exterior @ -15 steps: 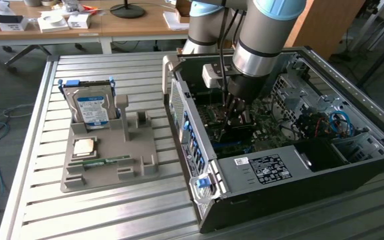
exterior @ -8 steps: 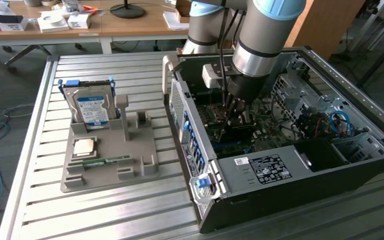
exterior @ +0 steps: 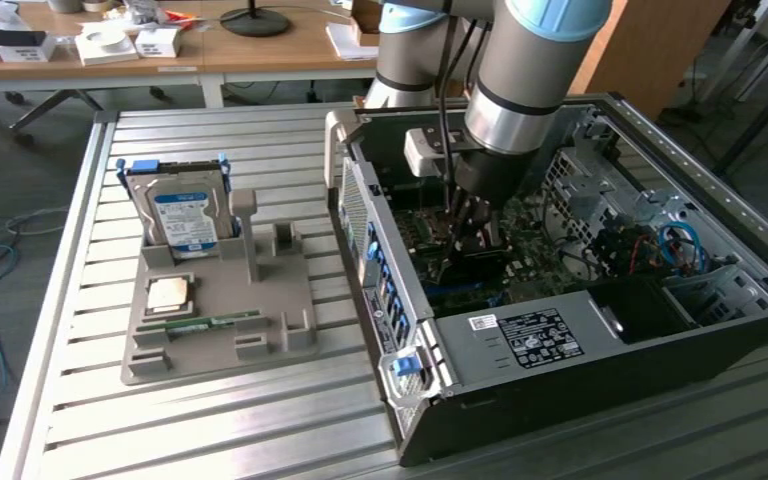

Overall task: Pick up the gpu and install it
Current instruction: 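Press down on the gpu until it lock into place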

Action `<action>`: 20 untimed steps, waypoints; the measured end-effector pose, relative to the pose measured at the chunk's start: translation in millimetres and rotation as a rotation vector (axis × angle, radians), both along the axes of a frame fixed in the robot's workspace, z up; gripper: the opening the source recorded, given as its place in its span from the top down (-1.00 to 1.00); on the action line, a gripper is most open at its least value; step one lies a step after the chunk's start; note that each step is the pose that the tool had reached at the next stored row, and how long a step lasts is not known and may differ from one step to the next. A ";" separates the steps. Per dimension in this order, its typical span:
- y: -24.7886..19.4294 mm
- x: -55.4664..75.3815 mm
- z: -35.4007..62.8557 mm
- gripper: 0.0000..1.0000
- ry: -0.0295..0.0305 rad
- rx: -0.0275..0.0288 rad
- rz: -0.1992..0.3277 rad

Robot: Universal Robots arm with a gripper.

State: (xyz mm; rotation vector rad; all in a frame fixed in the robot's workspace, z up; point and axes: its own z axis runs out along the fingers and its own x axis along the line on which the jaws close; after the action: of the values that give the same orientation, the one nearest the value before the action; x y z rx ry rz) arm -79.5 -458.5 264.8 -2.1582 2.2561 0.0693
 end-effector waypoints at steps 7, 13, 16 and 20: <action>0.0 0.0 -0.5 0.79 0.0000 0.0000 0.000; 0.1 0.0 -1.7 0.79 -0.0006 0.0010 0.000; 0.1 0.0 -1.6 0.79 -0.0003 0.0007 0.000; 0.0 0.0 -1.5 0.79 0.0001 -0.0002 0.000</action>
State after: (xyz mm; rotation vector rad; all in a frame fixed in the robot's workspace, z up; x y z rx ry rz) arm -79.5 -458.6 263.4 -2.1583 2.2563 0.0692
